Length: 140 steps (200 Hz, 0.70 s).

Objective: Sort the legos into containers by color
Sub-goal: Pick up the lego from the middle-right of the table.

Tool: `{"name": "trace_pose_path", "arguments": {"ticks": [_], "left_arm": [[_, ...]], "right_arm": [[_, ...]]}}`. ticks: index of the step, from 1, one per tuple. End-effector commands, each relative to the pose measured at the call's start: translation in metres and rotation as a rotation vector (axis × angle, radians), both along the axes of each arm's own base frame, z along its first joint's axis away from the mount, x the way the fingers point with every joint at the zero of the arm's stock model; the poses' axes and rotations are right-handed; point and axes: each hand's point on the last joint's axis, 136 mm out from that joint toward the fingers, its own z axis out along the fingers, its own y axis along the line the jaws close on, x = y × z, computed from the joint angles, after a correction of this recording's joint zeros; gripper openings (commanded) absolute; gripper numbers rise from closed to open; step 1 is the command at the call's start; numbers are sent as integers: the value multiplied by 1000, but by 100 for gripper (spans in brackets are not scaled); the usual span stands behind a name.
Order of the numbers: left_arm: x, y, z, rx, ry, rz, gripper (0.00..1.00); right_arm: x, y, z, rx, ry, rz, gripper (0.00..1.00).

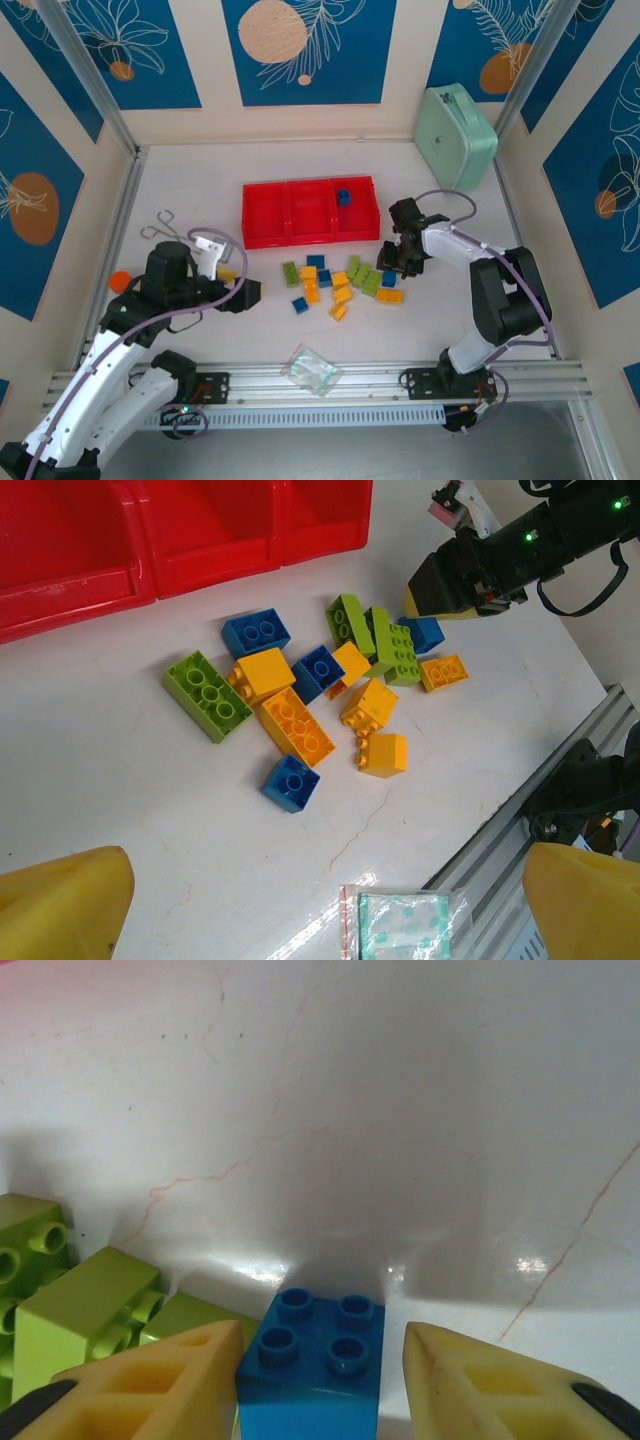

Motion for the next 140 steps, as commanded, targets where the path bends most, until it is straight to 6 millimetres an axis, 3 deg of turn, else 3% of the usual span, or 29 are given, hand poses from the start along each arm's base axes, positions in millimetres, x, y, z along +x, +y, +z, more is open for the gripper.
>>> {"name": "trace_pose_path", "arguments": {"ticks": [1, 44, 75, 104, 140], "left_arm": [[-5, -3, -2, 7, -1, -39, 99], [-5, -3, -2, 7, 0, -39, 99], [-5, -3, -2, 7, 0, -39, 99], [-5, -3, -1, 6, -3, -39, 99], [-5, -2, -1, 10, -5, -34, 99]], "right_arm": [[-5, -2, -8, -2, 33, -19, 45], [-6, -2, -13, -10, 53, -26, 44], [-4, -3, -6, -20, 40, -22, 35], [2, 3, 25, 0, -34, 1, 31], [20, 16, 87, 41, -193, 47, 30]]}}
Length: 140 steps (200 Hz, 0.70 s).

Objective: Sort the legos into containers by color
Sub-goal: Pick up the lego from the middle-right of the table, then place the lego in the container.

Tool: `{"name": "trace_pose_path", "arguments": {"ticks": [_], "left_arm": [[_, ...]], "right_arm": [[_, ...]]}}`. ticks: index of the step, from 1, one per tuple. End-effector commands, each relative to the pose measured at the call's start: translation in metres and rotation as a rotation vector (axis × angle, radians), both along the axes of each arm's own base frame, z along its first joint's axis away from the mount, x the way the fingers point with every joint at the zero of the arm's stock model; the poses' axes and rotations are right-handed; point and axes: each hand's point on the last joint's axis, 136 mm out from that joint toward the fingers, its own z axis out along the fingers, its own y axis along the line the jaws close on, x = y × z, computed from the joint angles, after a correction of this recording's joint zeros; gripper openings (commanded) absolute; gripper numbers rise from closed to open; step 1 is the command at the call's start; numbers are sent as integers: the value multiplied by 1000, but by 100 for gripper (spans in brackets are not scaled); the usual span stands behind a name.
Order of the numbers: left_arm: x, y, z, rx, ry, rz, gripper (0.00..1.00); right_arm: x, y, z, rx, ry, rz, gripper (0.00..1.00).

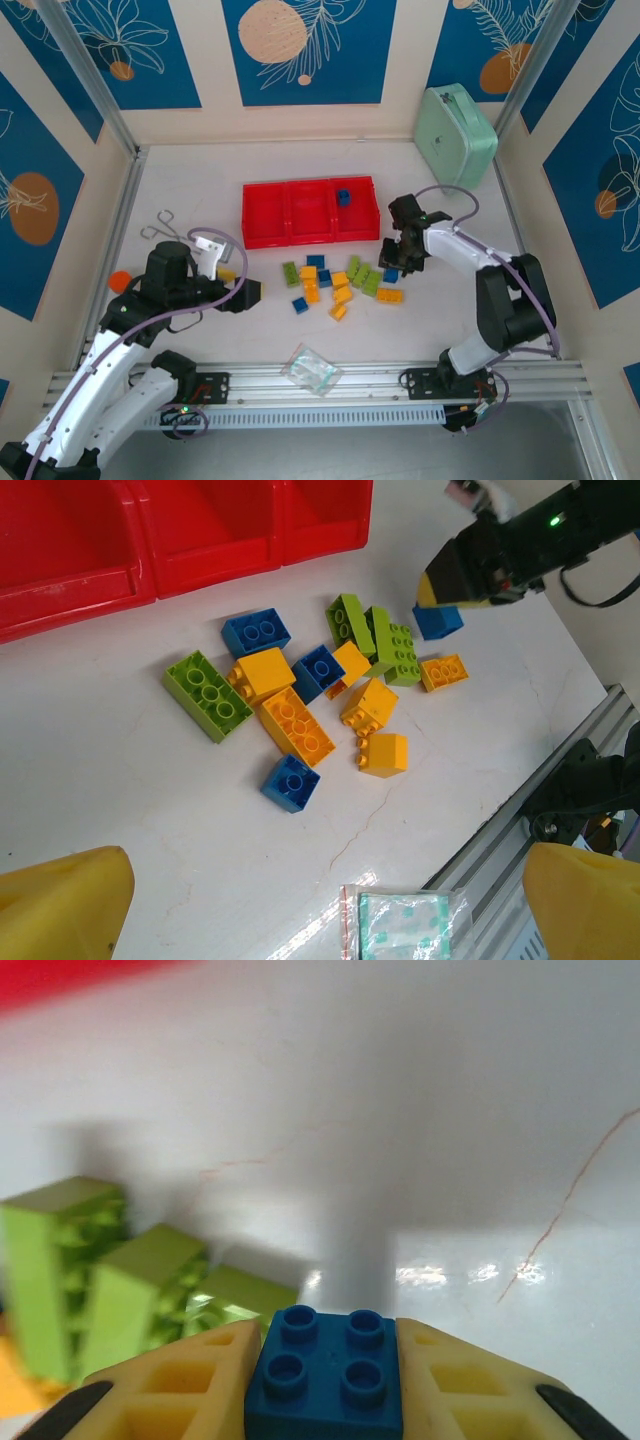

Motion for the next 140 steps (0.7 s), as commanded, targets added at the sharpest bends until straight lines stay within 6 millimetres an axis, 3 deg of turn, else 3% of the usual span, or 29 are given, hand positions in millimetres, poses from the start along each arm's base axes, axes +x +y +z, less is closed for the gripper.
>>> {"name": "trace_pose_path", "arguments": {"ticks": [1, 29, 50, 83, 140], "left_arm": [[-5, -2, -1, 9, -6, -35, 99], [-5, -2, -2, 10, -3, -34, 99], [-5, -2, -1, 8, -7, -34, 99], [-6, -2, 1, 4, -16, -35, 99], [-6, -3, 0, 5, -12, -37, 99]], "right_arm": [[17, 10, 55, 35, -137, 35, 30], [49, 34, 96, 116, -283, 104, 28], [76, 52, 108, 143, -325, 147, 27], [113, 78, 95, 124, -306, 209, 25], [157, 92, 47, 60, -246, 263, 25]]}}
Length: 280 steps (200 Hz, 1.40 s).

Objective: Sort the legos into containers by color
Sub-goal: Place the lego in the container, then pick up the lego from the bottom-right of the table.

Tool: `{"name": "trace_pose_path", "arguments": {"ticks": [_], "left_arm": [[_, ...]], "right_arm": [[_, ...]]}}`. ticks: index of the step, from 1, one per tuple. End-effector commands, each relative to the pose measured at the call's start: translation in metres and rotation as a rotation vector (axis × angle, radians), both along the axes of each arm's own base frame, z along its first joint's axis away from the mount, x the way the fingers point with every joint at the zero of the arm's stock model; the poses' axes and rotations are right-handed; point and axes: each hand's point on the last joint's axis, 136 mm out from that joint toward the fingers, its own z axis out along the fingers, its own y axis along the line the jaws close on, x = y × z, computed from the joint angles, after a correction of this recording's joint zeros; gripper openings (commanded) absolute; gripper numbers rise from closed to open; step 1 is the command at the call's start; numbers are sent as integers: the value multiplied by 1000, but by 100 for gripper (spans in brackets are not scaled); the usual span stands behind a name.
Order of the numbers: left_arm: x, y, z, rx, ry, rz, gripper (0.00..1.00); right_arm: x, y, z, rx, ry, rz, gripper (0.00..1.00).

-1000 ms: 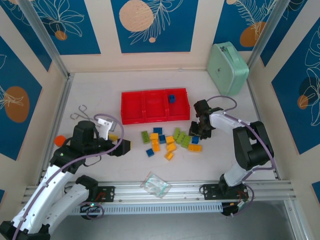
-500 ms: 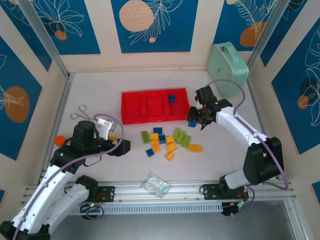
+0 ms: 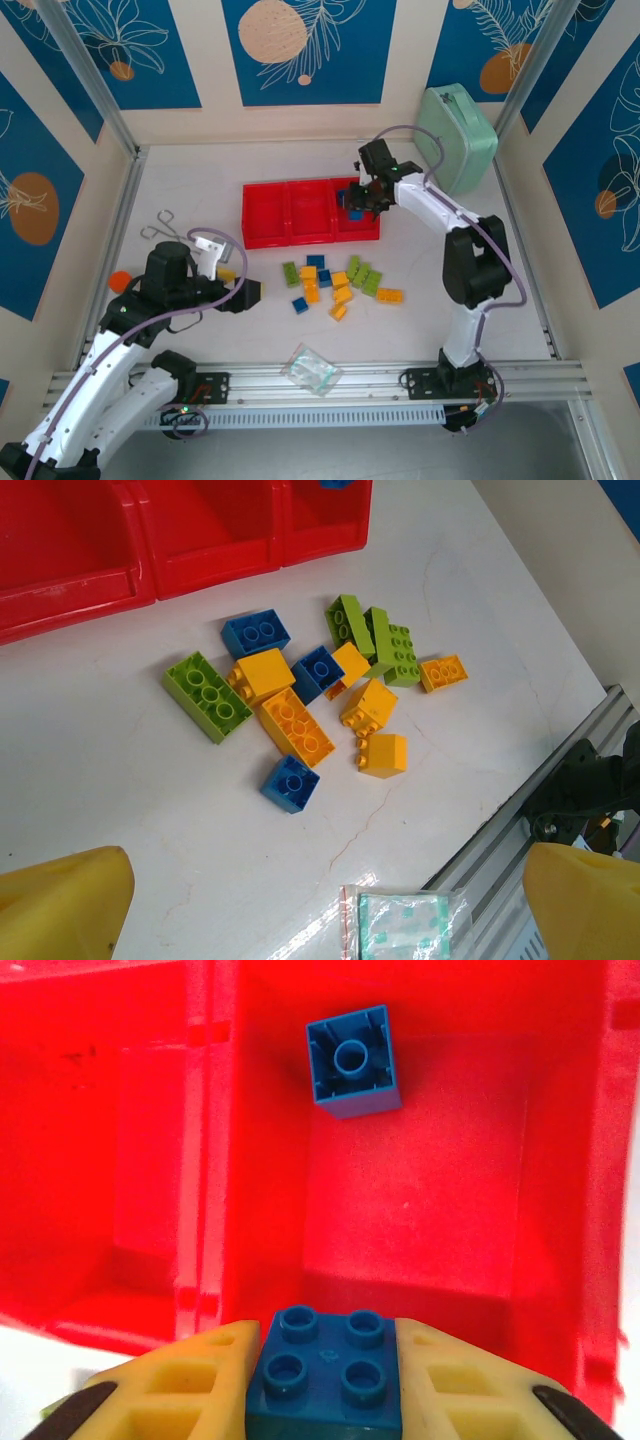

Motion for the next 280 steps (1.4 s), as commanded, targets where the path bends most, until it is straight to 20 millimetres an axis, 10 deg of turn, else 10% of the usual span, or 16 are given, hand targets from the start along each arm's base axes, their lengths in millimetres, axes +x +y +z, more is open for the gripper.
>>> {"name": "trace_pose_path", "arguments": {"ticks": [1, 73, 164, 218, 280], "left_arm": [[-6, -3, 0, 6, -9, -37, 99], [-5, -2, -2, 14, -4, -33, 99], [-4, -1, -1, 16, -10, -23, 99], [-6, -1, 0, 11, -16, -29, 99], [-7, -3, 2, -2, -19, -44, 99]], "right_arm": [[11, 7, -7, -19, -1, 51, 25], [20, 5, -30, -69, 40, 22, 37], [-2, 0, 20, -57, 19, -36, 55], [-67, -30, 43, -9, 48, -123, 65], [-192, -81, -5, 38, 263, -433, 84]]}}
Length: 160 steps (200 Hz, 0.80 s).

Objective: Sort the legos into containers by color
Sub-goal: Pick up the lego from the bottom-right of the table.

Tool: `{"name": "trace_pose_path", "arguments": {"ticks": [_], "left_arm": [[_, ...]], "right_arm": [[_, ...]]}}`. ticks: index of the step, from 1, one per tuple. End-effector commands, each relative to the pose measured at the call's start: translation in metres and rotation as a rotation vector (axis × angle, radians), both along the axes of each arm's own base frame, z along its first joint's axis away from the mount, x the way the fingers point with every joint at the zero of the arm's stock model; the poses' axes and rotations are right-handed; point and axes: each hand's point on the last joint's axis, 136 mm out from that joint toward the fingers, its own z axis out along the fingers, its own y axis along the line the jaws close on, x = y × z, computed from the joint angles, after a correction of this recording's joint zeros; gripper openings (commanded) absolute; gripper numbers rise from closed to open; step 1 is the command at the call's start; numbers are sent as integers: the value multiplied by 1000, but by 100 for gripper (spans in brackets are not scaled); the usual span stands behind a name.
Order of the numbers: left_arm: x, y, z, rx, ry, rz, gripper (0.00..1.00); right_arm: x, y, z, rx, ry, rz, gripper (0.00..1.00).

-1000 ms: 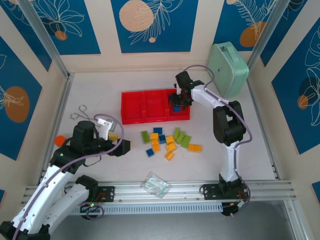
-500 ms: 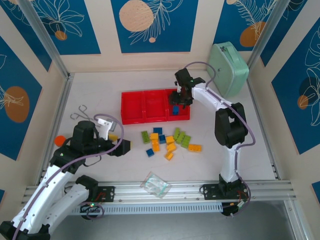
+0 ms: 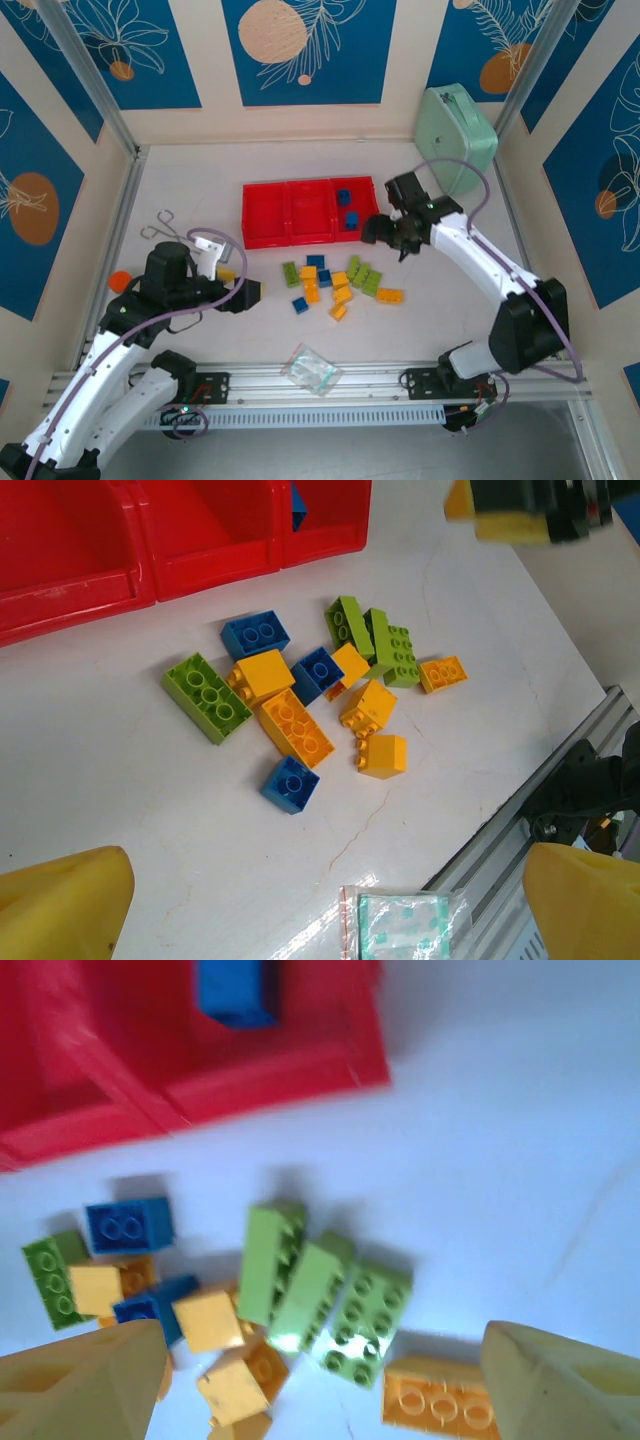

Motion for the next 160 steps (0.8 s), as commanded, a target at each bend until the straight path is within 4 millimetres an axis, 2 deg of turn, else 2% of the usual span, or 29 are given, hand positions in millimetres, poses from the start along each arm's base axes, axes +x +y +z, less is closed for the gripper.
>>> {"name": "trace_pose_path", "arguments": {"ticks": [1, 24, 28, 38, 76, 98, 121, 138, 160], "left_arm": [[-7, -4, 1, -1, -14, -45, 99], [-7, -4, 1, -1, -14, -49, 99], [-7, -4, 1, -1, -16, -48, 99], [-7, -4, 1, -1, -13, -47, 99], [-7, -5, 1, -2, -13, -51, 99], [-7, -5, 0, -2, -12, -51, 99], [-7, -4, 1, -3, -14, -49, 99], [-7, -4, 1, -4, -16, -50, 99], [-8, -5, 1, -5, -15, -53, 99]], "right_arm": [[-48, -15, -23, 42, 128, -199, 84], [-79, -23, -41, 113, 130, -413, 84], [-81, -24, -42, 123, 118, -444, 89], [-86, -23, -44, 150, 95, -515, 95], [-89, -36, -39, 111, 51, -748, 93], [-85, -36, -42, 54, 58, -748, 90], [-78, -33, -51, -3, 59, -646, 89], [-86, -37, -62, -24, 107, -648, 88], [-99, -40, -76, 10, 160, -742, 82]]}}
